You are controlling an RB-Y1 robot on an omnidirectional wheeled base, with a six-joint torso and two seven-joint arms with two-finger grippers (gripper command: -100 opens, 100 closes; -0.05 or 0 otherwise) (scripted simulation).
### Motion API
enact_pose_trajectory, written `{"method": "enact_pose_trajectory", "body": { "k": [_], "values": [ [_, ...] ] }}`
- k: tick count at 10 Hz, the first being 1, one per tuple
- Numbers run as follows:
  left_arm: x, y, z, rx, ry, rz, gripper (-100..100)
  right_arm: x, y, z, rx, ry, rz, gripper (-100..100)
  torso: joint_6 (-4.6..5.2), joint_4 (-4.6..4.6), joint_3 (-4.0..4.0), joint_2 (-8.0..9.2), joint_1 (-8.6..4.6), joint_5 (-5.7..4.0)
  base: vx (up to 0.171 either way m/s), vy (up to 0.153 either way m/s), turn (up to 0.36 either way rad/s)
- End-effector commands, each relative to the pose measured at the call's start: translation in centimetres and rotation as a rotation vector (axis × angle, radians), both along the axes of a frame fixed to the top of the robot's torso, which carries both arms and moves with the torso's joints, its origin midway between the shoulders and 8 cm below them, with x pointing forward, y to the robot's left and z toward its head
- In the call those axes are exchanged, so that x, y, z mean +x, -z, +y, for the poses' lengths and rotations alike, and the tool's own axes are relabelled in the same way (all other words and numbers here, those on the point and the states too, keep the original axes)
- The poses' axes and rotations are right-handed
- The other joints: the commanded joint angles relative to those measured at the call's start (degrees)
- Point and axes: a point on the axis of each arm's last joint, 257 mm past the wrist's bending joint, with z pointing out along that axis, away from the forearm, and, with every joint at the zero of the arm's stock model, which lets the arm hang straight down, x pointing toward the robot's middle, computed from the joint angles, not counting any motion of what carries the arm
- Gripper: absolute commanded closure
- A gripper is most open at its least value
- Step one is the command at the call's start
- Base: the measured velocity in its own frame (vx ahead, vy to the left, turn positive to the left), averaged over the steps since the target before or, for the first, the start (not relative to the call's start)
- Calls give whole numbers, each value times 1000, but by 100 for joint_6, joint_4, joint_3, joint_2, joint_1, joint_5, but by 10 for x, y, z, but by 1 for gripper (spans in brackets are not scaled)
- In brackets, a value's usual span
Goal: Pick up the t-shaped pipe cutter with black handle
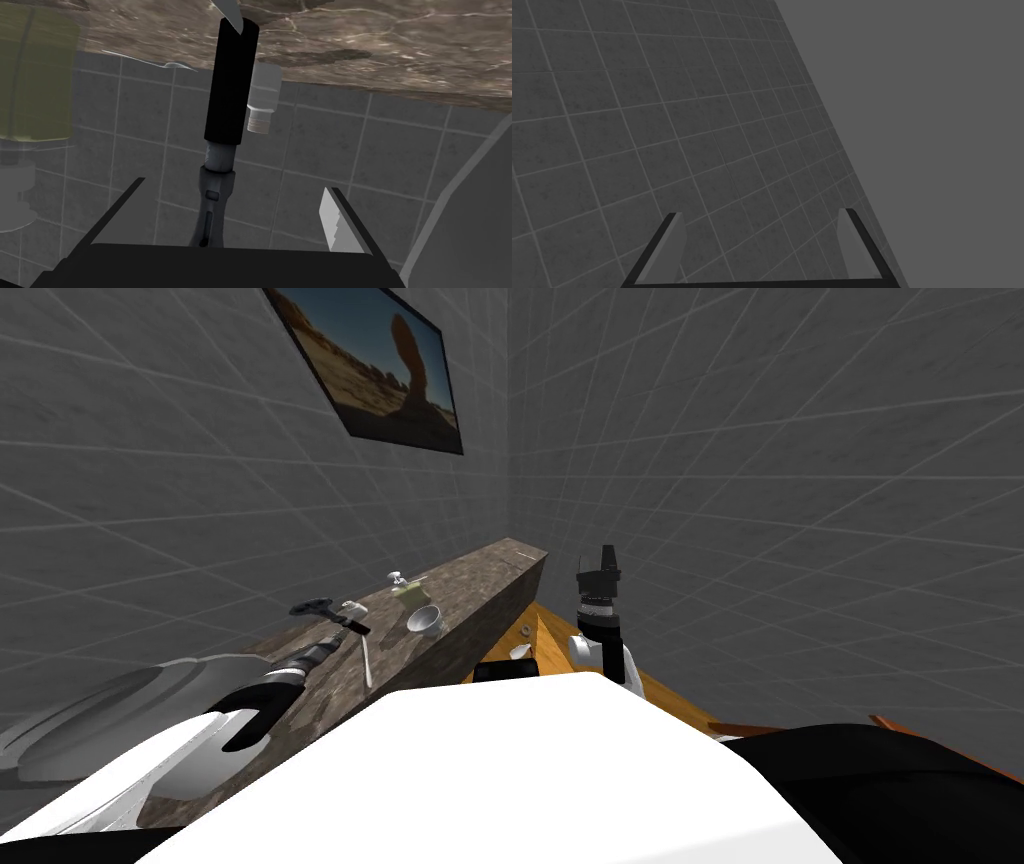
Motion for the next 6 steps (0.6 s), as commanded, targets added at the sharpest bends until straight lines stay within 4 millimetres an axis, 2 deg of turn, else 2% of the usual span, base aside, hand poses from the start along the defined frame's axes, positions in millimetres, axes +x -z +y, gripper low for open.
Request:
{"method": "enact_pose_trajectory", "body": {
  "k": [1, 4, 5, 6],
  "values": [
    [-6, -18, 26, 64, -35, 11, -100, 0, 0, 0, 0, 0, 0, 0, 0, 0, 0, 0, 0, 0, 58, -8, -215],
    [-7, -22, 29, 71, -39, 11, -100, 0, 0, 0, 0, 0, 0, 0, -3, 1, 3, 5, -5, 0, 26, -17, -48],
    [-7, -23, 30, 72, -39, 11, 0, 0, 0, 0, 0, 0, 0, 0, -4, 2, 7, 12, -2, 1, 0, 0, 0],
    [5, -11, 27, 66, -15, 27, -100, 0, 0, 0, 0, 0, 0, 0, -4, 3, 9, 16, 0, 1, -72, -14, -30]
  ]
}}
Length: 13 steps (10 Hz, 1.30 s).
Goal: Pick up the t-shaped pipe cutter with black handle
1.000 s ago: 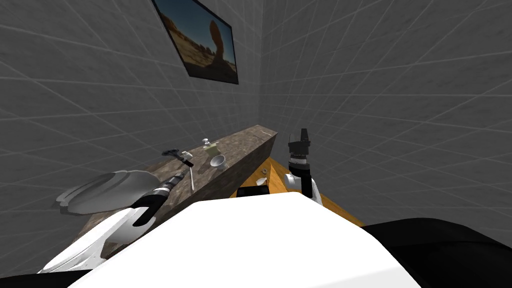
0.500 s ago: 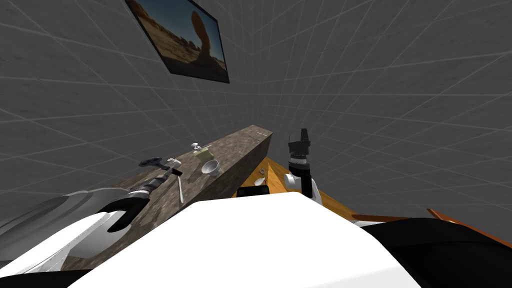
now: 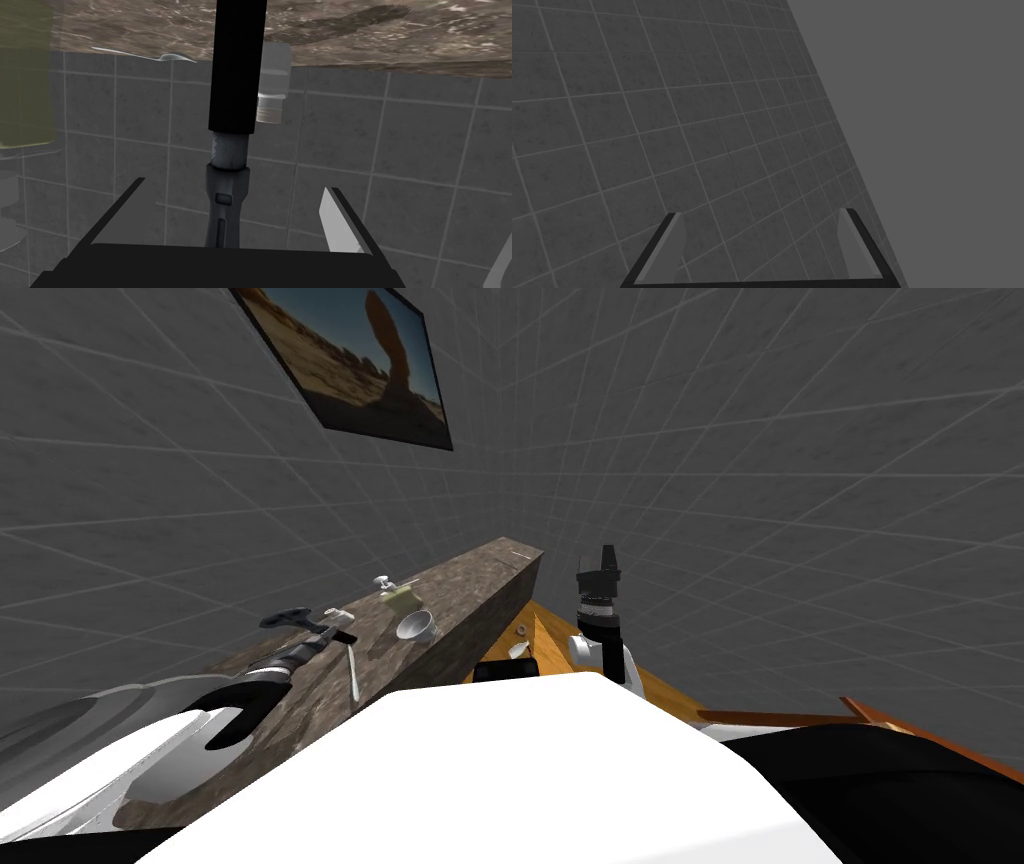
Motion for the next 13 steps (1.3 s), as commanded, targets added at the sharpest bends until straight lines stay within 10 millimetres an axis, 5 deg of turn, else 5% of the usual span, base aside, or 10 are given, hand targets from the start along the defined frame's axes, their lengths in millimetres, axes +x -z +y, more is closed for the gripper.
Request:
{"method": "enact_pose_trajectory", "body": {
  "k": [1, 13],
  "values": [
    [10, 5, 4, -1, 0, 2, -100, 0, 0, 0, 0, 0, 0, 0, 0, 0, 0, 0, 0, 0, -81, -9, -18],
    [67, 25, 35, -13, -21, 3, -100, 0, 0, 0, 0, 0, 0, 0, -2, 2, 3, 4, 0, -1, -47, -10, -11]
  ]
}}
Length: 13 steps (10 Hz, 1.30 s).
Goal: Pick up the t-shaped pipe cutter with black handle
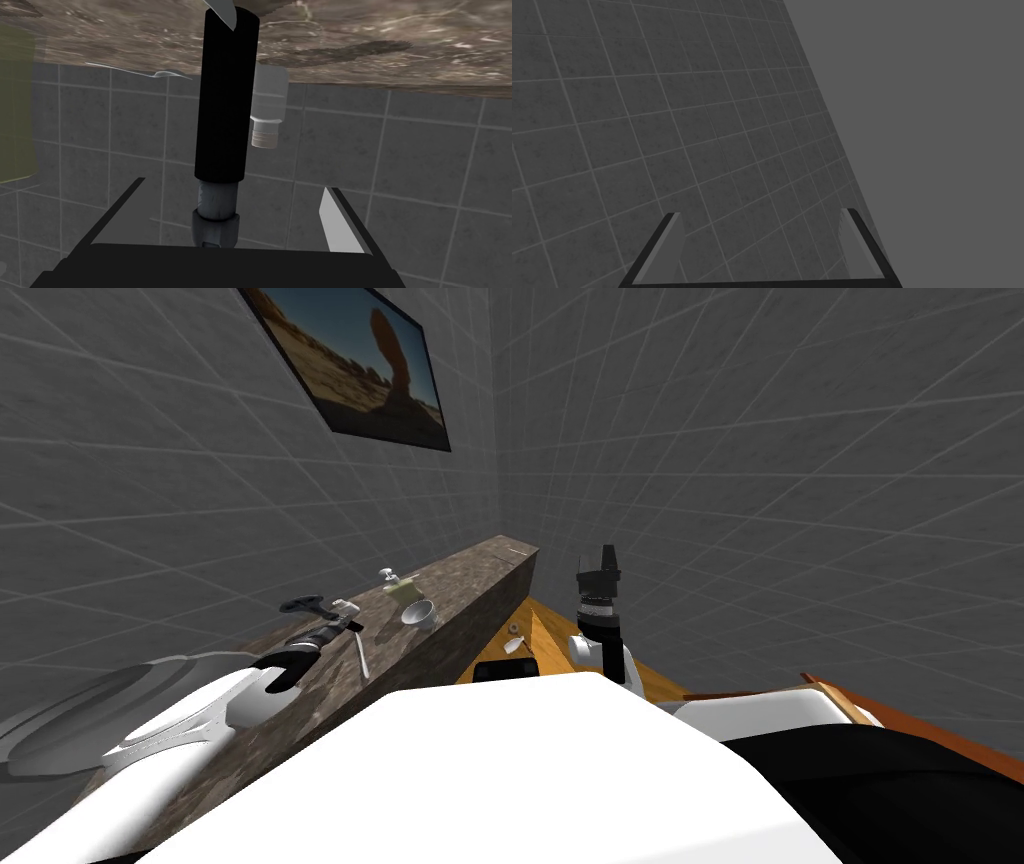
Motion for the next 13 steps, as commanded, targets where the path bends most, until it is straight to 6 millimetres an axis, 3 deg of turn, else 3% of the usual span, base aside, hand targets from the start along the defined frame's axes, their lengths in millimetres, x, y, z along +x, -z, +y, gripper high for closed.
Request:
{"method": "enact_pose_trajectory", "body": {
  "k": [1, 3, 4, 5, 7, 9, 10, 12, 13],
  "values": [
    [14, 3, -3, 5, 27, 13, -100, 0, 0, 0, 0, 0, 0, 0, 0, 0, 0, 0, 0, 0, -74, -17, -25],
    [25, -3, 5, 0, 4, -10, -100, 0, 0, 0, 0, 0, 0, 0, 1, 2, 4, 8, -4, -1, -55, -15, -9],
    [18, 2, 12, -2, -14, 2, -100, 0, 0, 0, 0, 0, 0, 0, 0, 0, -1, -2, -2, -1, -6, -1, 2],
    [34, 3, 4, 7, 24, 11, -100, 0, 0, 0, 0, 0, 0, 0, -1, -3, -6, -11, 2, 0, -50, -8, -26],
    [43, -3, 12, 2, 2, -9, -100, 0, 0, 0, 0, 0, 0, 0, 0, 1, 3, 5, -2, -1, -60, -11, -9],
    [37, 1, 18, -2, -17, 2, -100, 0, 0, 0, 0, 0, 0, 0, -1, -2, -5, -10, 1, 0, -6, -2, 2],
    [52, 0, 12, 10, 18, 9, -100, 0, 0, 0, 0, 0, 0, 0, -1, -4, -9, -16, 3, 1, -57, -12, -29],
    [60, -6, 20, 3, -8, -8, -100, 0, 0, 0, 0, 0, 0, 0, 0, 1, 3, 6, -4, -1, -61, -15, -9],
    [55, -2, 24, 1, -20, 1, -100, 0, 0, 0, 0, 0, 0, 0, -1, 0, 0, -1, -2, -1, -5, -1, 2]
  ]
}}
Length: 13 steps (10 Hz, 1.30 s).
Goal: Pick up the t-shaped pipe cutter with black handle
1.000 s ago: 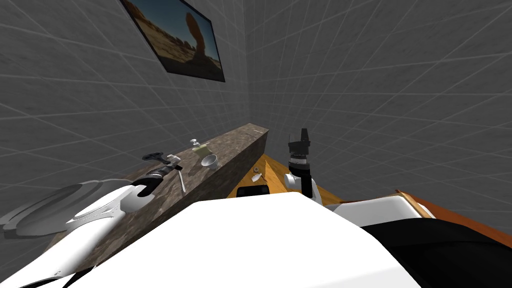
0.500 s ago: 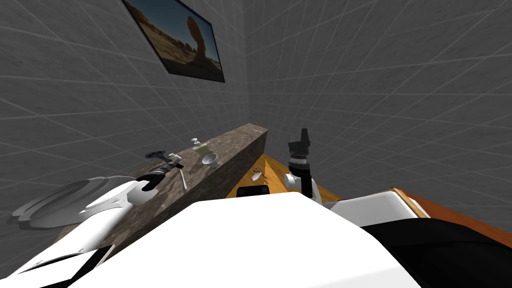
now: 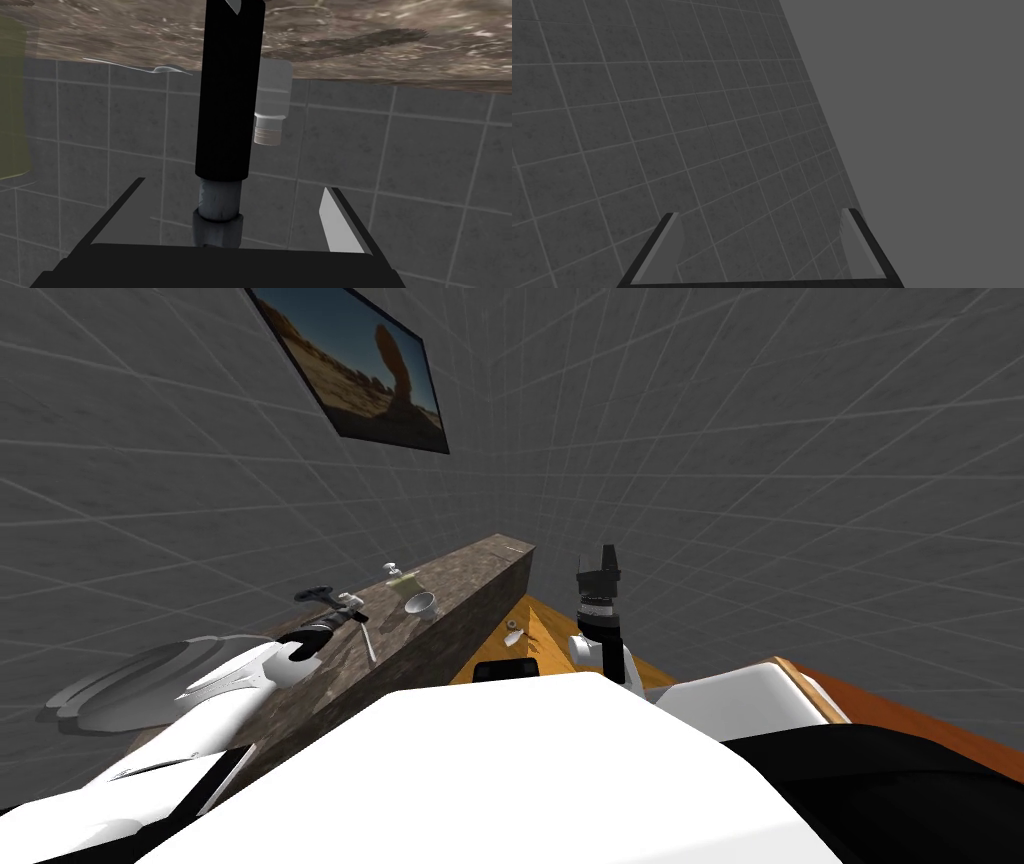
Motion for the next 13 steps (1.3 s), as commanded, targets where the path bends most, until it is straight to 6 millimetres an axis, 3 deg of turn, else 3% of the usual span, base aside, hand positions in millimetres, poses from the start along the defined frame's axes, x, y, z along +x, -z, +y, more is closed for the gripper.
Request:
{"method": "enact_pose_trajectory", "body": {
  "k": [1, 6, 8, 12, 13],
  "values": [
    [12, -2, -2, 12, 21, 9, -100, 0, 0, 0, 0, 0, 0, 0, 0, 0, 0, 0, 0, 0, -60, -17, -24],
    [31, -14, 13, 7, -18, -4, -100, 0, 0, 0, 0, 0, 0, 0, 1, 4, 10, 17, -7, -1, -57, -14, -13],
    [48, -25, 6, 29, 17, -8, -100, 0, 0, 0, 0, 0, 0, 0, 1, 3, 10, 19, -3, -1, -75, -9, -21],
    [47, -26, 16, 16, -22, -10, -100, 0, 0, 0, 0, 0, 0, 0, -1, -2, -4, -8, 0, 0, -7, -5, 1],
    [47, -26, 17, 16, -22, -10, 100, 0, 0, 0, 0, 0, 0, 0, -1, -2, -5, -8, 1, 1, 0, 0, 0]
  ]
}}
